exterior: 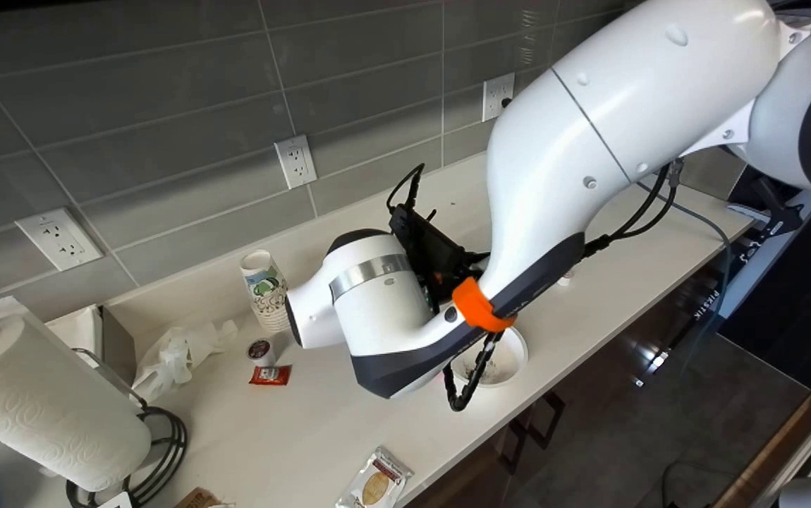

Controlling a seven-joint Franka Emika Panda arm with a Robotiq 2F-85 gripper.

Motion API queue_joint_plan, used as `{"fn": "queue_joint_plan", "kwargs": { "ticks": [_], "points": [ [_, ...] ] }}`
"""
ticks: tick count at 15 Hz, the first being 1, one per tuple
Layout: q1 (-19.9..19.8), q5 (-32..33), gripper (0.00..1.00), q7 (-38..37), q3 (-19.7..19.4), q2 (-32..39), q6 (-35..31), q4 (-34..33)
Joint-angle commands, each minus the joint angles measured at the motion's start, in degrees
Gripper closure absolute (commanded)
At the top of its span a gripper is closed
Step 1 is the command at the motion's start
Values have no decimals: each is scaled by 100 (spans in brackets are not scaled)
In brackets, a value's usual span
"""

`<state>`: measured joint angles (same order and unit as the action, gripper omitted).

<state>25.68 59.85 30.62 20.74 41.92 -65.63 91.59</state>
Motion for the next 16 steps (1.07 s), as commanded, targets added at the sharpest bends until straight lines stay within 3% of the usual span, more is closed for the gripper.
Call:
{"fn": "queue_joint_plan", "kwargs": {
  "ticks": [1,8,15,16],
  "points": [
    [-357,-344,87,-582,96,-488,-682,602],
    [-845,-691,87,-1623,-40,-1263,-2195,1591],
    [-1094,-877,87,-2330,-269,-1948,-3362,2363],
    [-917,-773,62,-2080,-341,-1590,-2980,1924]
  ]
}}
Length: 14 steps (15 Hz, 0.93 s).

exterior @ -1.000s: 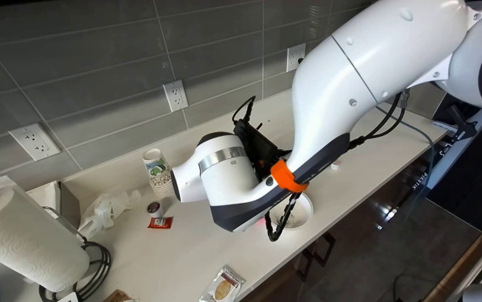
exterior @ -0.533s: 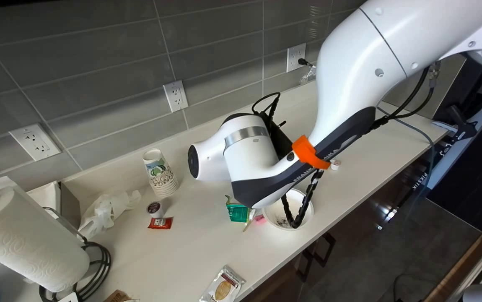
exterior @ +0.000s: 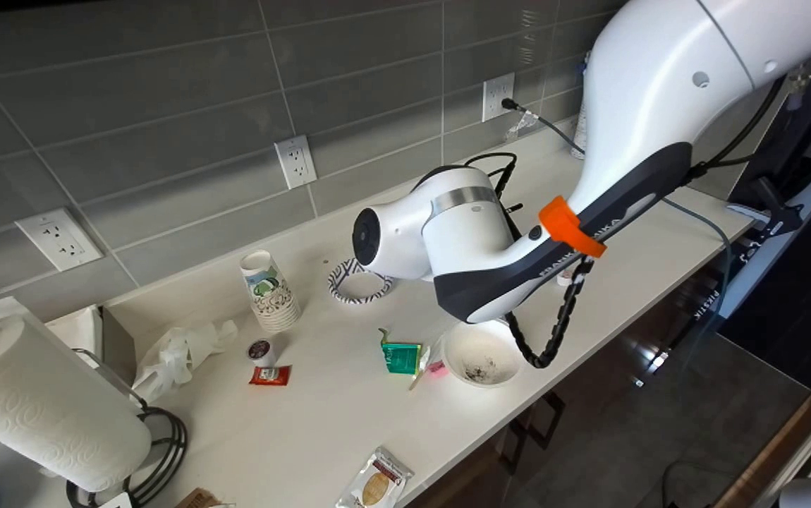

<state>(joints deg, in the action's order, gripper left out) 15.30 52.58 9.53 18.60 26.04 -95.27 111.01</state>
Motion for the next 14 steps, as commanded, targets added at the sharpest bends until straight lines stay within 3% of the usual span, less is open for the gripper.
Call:
{"fn": "queue_joint_plan", "kwargs": {
  "ticks": [1,6,7,10,14],
  "points": [
    [93,-53,62,-33,-147,-95,-145,83],
    [66,-66,62,-117,-160,-245,-233,233],
    [16,-319,87,-264,-167,-227,-200,145],
    [-16,-998,87,-709,-272,-221,-86,-73],
    [-5,-1714,87,-1353,-412,-271,-417,-189]
  ]
}}
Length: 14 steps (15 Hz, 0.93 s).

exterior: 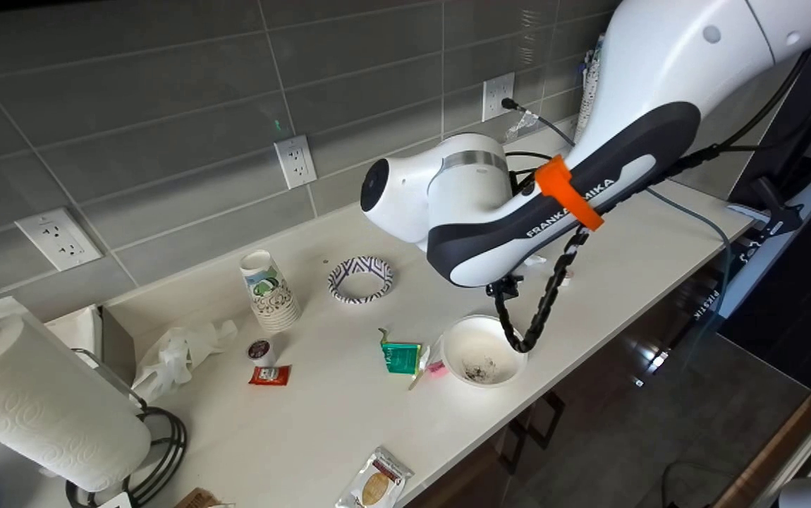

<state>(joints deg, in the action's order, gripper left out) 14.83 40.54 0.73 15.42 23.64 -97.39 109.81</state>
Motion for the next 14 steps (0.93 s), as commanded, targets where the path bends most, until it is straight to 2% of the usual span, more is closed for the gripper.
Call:
{"fn": "queue_joint_plan", "kwargs": {
  "ticks": [1,5,9,12,14],
  "points": [
    [36,-691,87,-620,-109,-26,-352,-65],
    [64,-1242,87,-1236,-214,-104,-1307,114],
    [107,-1584,87,-1744,-317,-341,-2628,518],
    [180,-1554,87,-2244,-437,-691,-3741,1034],
    [310,-1250,87,-2736,-605,-970,-4467,1410]
  ]
}}
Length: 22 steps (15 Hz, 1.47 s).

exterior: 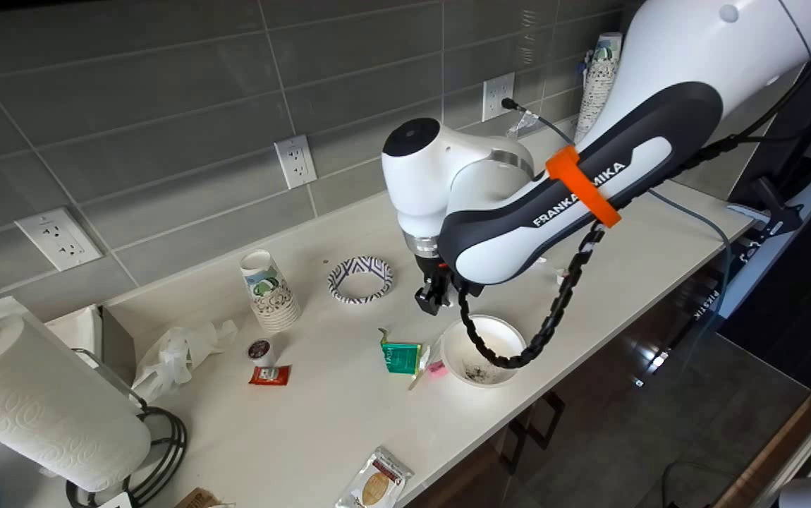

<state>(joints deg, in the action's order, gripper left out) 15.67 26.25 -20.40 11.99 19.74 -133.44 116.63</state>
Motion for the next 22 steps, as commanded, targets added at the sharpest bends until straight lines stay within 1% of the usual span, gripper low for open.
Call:
{"fn": "queue_joint_plan", "kwargs": {
  "ticks": [1,2,3,5,8,9,11,17,22],
  "points": [
    [289,327,87,-806,-343,-693,-1103,847],
    [369,484,87,-992,-429,-777,-1114,913],
    [281,173,62,-515,-342,-404,-874,487],
    [323,328,62,-743,-386,-610,-935,673],
    [337,351,62,-789,-389,-698,-932,740],
    [337,352,87,-793,-391,-698,-932,746],
    [273,363,87,-719,-460,-586,-918,643],
    [-24,285,87,-380,-787,-266,-1183,503],
    [-189,186,87,-221,-1020,-30,-1816,621]
  ]
}}
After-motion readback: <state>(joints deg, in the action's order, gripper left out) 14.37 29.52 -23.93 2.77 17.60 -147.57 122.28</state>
